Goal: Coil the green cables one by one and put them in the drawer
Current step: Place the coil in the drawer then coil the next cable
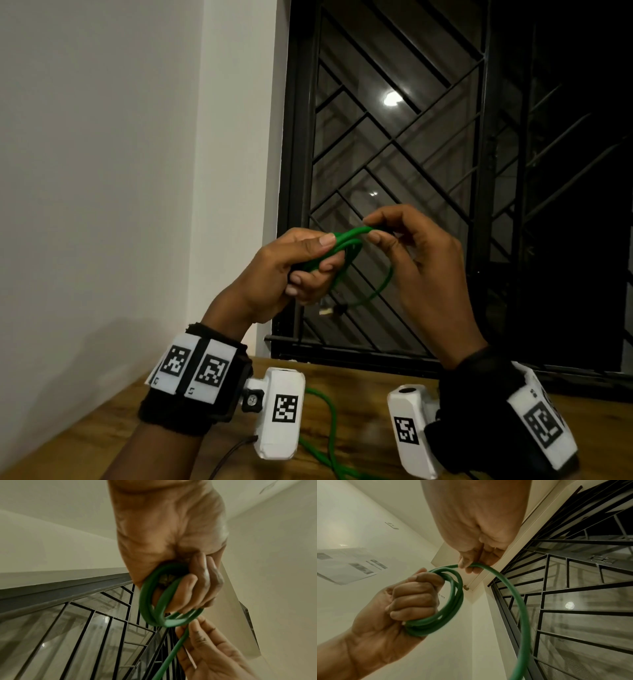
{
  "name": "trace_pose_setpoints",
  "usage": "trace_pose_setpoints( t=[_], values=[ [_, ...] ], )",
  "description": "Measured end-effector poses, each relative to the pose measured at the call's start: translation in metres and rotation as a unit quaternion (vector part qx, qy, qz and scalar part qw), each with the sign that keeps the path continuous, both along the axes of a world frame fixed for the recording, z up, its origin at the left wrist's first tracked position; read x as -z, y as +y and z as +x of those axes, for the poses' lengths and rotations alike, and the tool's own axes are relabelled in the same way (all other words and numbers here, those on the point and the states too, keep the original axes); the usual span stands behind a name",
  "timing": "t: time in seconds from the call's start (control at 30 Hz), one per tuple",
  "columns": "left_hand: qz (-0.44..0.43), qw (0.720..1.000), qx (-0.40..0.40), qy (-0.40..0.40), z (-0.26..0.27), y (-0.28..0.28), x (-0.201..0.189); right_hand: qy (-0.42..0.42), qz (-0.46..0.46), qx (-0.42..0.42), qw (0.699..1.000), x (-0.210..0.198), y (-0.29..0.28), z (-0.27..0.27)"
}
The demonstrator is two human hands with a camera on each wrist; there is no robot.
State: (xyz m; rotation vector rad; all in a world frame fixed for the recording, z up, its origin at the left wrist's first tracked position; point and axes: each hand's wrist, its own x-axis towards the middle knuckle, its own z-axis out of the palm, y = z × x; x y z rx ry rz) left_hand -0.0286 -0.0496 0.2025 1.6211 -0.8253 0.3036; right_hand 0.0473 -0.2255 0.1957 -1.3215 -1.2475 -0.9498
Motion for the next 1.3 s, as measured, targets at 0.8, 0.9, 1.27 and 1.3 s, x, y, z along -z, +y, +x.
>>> trace_pose_setpoints(
  t=[0.8, 0.9, 1.27, 1.3],
  values=[
    [-0.312, 0.947, 0.008, -0.079, 0.002, -0.008, -0.014, 0.157, -0.186, -0.016, 0.97, 0.018, 0.025, 0.001],
    [-0.312, 0.944, -0.018, -0.109, 0.002, -0.003, -0.015, 0.153, -0.252, -0.033, 0.955, 0.015, 0.02, -0.009],
    [-0.243, 0.951, -0.103, -0.16, 0.005, -0.012, -0.015, 0.117, -0.359, -0.022, 0.926, -0.008, -0.013, -0.029],
    [-0.222, 0.953, -0.13, -0.16, 0.006, -0.013, -0.014, 0.113, -0.35, -0.028, 0.929, -0.008, -0.013, -0.03]
  ],
)
